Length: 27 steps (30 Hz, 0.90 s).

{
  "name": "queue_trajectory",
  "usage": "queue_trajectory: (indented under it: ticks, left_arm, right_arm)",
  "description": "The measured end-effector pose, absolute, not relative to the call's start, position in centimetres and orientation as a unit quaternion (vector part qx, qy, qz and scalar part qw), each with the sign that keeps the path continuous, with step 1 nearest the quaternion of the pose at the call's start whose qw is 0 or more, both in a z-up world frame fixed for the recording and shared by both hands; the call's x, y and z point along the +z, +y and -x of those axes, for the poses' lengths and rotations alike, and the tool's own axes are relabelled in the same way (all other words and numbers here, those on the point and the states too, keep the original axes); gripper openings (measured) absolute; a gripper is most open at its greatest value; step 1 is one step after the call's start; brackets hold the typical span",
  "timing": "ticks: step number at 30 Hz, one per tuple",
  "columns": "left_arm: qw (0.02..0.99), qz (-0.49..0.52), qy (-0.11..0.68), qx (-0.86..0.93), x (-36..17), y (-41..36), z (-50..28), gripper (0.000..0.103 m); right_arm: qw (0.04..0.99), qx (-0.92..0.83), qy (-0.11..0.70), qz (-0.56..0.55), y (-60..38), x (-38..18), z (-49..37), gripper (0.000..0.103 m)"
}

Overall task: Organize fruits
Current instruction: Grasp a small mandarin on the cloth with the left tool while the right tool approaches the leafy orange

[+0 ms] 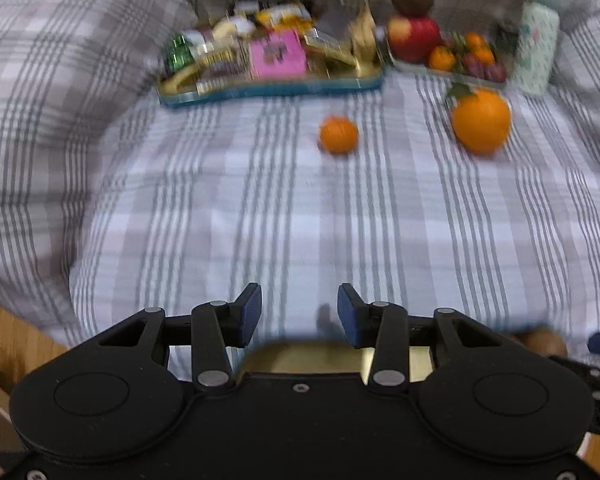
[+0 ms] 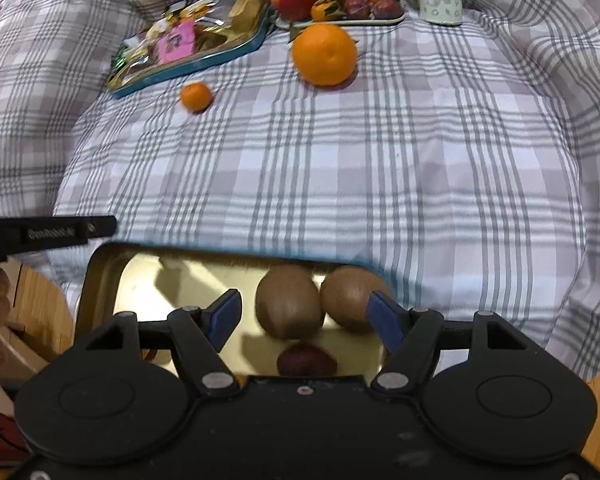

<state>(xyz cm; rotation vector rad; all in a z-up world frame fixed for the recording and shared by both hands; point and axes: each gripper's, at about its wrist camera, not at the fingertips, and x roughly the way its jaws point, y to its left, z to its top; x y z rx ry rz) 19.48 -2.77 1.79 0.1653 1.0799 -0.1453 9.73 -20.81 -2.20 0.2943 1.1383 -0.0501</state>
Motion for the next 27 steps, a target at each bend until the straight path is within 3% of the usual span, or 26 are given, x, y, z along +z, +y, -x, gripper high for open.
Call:
queue_trajectory:
  ticks: [11, 27]
  left_arm:
    - [0.903, -0.074, 0.413, -0.099, 0.5, -3.2, -23.9, 0.049]
    - [0.898, -0.097, 0.407, -0.135, -3.2, -6.5, -28.7, 0.049]
  right_arm:
    - [0.874, -0.068, 0.467, -0.116, -21.4, -3.0, -13.7, 0.074]
    - [0.879, -0.082, 0.447, -0.143, -23.7, -4.9, -19.2, 0.074]
